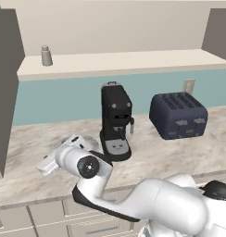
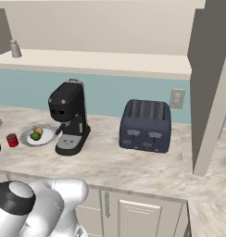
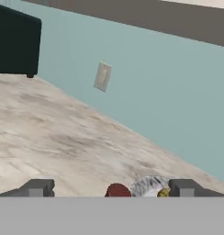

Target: Pick the avocado and bread from the counter and place them on the plate. Then pick the jam from the cabinet and place it next to the plate. Lastly close the cabinet door.

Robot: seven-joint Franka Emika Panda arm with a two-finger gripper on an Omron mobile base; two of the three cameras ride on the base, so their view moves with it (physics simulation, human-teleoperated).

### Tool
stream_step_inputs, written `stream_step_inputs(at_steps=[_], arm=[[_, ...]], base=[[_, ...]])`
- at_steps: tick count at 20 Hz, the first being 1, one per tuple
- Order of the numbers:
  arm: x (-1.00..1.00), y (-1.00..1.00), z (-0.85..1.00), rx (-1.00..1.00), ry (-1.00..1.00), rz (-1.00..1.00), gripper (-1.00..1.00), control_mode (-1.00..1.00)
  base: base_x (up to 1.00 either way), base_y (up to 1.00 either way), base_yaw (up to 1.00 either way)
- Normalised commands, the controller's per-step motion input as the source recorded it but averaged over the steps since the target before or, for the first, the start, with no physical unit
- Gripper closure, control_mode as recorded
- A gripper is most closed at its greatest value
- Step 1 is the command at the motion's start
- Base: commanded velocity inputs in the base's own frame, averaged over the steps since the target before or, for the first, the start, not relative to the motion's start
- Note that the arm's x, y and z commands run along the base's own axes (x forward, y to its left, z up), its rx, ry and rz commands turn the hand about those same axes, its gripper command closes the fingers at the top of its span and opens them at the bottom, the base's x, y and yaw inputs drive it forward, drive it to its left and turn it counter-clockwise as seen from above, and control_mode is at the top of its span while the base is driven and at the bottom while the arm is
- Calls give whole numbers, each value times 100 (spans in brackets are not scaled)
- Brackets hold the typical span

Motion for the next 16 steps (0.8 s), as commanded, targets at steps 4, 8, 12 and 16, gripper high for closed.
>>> stream_step_inputs(at_steps=[4, 8, 12, 16], arm=[[-64, -11, 96, 8, 0, -2, -100, -100], [-66, -18, 100, 7, 4, -4, -100, -100], [-71, -29, 100, 5, 13, -7, -100, -100], [-54, -38, 95, 0, 27, -15, -100, -100]], base=[[0, 0, 0], [0, 0, 0], [0, 0, 0], [0, 0, 0]])
